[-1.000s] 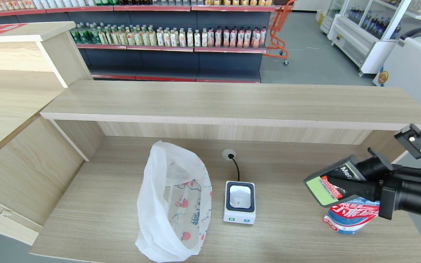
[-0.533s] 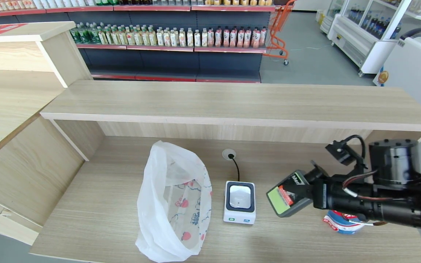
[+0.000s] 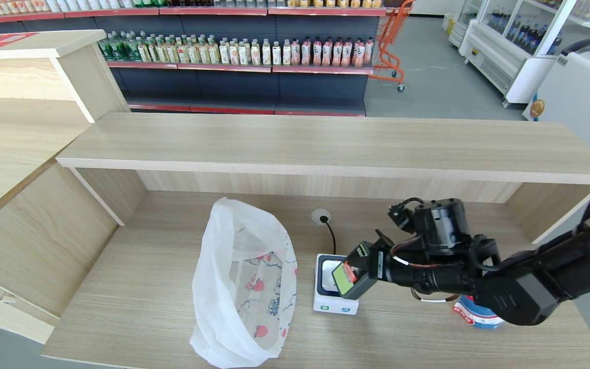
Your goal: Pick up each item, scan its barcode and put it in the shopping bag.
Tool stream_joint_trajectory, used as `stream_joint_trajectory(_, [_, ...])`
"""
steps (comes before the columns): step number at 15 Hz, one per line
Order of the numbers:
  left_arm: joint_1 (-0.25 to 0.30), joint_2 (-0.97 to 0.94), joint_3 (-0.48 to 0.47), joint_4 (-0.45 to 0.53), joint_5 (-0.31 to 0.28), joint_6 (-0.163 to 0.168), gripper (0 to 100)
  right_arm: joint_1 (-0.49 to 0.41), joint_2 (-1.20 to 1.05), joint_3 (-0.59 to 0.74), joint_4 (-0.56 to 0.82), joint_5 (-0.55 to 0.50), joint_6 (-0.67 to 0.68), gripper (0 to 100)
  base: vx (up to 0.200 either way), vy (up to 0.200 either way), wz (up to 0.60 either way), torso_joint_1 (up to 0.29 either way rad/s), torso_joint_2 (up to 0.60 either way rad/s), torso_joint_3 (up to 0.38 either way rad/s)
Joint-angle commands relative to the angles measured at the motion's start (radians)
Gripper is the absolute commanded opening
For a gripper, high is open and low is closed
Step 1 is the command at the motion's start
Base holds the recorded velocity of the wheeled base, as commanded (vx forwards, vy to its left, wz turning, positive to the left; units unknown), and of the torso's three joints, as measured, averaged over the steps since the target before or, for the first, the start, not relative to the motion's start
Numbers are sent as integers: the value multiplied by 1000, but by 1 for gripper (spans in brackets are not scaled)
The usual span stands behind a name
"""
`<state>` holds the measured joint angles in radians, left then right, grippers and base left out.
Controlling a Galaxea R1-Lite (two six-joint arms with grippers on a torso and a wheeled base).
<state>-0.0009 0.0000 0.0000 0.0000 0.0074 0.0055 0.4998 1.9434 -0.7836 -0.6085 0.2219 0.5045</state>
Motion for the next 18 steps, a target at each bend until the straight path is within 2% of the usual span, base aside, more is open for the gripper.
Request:
stream_joint_trajectory(1, [1, 2, 0, 0, 0, -1, 100, 6, 89, -28, -2, -12, 0, 0, 0, 0, 0, 0, 0, 0])
stream_joint_trajectory(10, [-1, 2, 0, 0, 0, 1, 100, 71, 195, -187, 1, -67, -4, 0, 0, 0, 0, 0, 0, 0])
stream_joint_trajectory(15, [1, 2, 0, 0, 0, -1, 100, 68, 172, -175, 3, -76, -4, 0, 0, 0, 0, 0, 0, 0])
stream_joint_trajectory(18, [1, 2, 0, 0, 0, -1, 100, 42, 63, -109, -4, -69, 48, 0, 0, 0, 0, 0, 0, 0])
